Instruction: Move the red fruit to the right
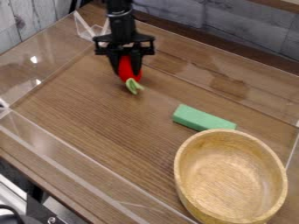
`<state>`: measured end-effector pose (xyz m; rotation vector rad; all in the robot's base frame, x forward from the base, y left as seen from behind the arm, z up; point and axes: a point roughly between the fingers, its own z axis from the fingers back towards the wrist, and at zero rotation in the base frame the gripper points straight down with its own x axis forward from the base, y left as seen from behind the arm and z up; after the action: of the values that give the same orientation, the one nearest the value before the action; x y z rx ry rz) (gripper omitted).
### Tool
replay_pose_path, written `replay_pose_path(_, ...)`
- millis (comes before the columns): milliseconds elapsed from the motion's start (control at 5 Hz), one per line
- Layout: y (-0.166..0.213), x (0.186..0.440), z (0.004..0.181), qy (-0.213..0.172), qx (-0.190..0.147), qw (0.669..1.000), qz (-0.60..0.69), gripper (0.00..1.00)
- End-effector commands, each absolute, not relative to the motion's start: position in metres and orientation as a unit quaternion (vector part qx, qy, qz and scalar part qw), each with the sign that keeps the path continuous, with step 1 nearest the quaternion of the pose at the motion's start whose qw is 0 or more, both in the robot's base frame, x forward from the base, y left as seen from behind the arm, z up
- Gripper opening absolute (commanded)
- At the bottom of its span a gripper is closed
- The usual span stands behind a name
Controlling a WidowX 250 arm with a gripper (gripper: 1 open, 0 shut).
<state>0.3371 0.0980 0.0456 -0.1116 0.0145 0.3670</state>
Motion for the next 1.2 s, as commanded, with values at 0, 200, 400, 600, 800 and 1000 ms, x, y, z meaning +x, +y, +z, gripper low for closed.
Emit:
replay_pose_path(0,0.093,0.357,0.09,-0.047,-0.045,0.987,0.145,0.0)
replay_pose_path(200,0.093,0.368,0.096,-0.051,-0.039,0.986,0.157,0.0)
replay_pose_path(400,0.085,0.38,0.095,-0.053,-0.029,0.986,0.157,0.0)
replay_pose_path(600,0.072,0.378,0.097,-0.054,-0.022,0.991,0.118,0.0)
replay_pose_path(800,0.061,0.375,0.101,-0.054,-0.016,0.995,0.083,0.0)
replay_pose_path(1000,0.058,0.375,0.102,-0.054,-0.013,0.997,0.048,0.0)
